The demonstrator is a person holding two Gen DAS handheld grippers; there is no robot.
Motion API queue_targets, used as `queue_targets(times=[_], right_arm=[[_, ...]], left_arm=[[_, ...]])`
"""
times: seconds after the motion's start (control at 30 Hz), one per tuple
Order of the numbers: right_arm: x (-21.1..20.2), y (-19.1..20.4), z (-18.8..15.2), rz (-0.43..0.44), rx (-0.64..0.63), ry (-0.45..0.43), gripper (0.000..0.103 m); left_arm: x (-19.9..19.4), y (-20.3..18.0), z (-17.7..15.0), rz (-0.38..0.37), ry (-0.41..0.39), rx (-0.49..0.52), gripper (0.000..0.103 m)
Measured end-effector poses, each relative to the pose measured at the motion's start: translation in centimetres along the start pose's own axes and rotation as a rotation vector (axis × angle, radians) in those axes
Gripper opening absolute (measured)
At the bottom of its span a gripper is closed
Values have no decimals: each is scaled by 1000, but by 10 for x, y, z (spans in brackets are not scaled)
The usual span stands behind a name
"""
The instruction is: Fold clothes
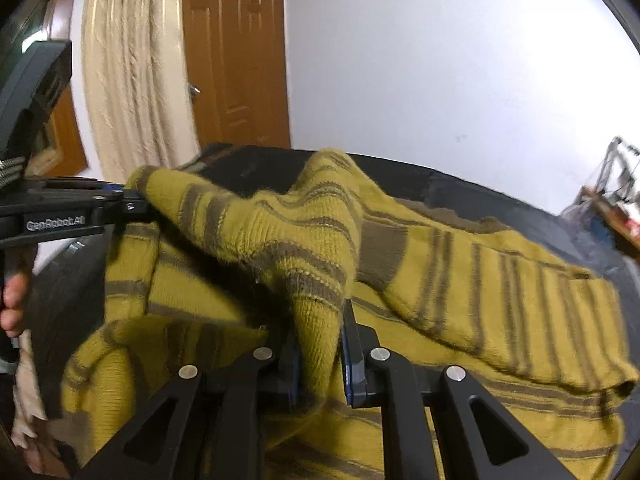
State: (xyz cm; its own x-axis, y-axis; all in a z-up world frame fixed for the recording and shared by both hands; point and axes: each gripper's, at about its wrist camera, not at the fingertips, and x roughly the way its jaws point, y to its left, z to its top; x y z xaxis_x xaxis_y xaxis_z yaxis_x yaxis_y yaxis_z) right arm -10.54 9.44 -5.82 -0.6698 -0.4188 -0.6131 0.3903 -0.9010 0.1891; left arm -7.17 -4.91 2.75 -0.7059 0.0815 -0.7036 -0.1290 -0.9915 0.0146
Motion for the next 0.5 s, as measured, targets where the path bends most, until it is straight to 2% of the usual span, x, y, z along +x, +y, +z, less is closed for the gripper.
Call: queue_targets(times=[0.13,0.23,0.3,0.43,0.5], right_arm=[[-3,-1,0,93,31,-7,19],[-4,2,-3,138,27,-8,33],[-5,7,-6,154,9,-6,71],[-7,16,-14,189,-25,6,72],[-3,22,-22,200,-46,40,72]], left_arm=[[-21,17,-4,83,-19,-10,15],[-22,41,-10,147,-24,-22,15],[-26,55,-9,222,-41,-10,15],[-30,67,-8,302,-57,16,15],[-23,64,-10,352,-56,69,15]])
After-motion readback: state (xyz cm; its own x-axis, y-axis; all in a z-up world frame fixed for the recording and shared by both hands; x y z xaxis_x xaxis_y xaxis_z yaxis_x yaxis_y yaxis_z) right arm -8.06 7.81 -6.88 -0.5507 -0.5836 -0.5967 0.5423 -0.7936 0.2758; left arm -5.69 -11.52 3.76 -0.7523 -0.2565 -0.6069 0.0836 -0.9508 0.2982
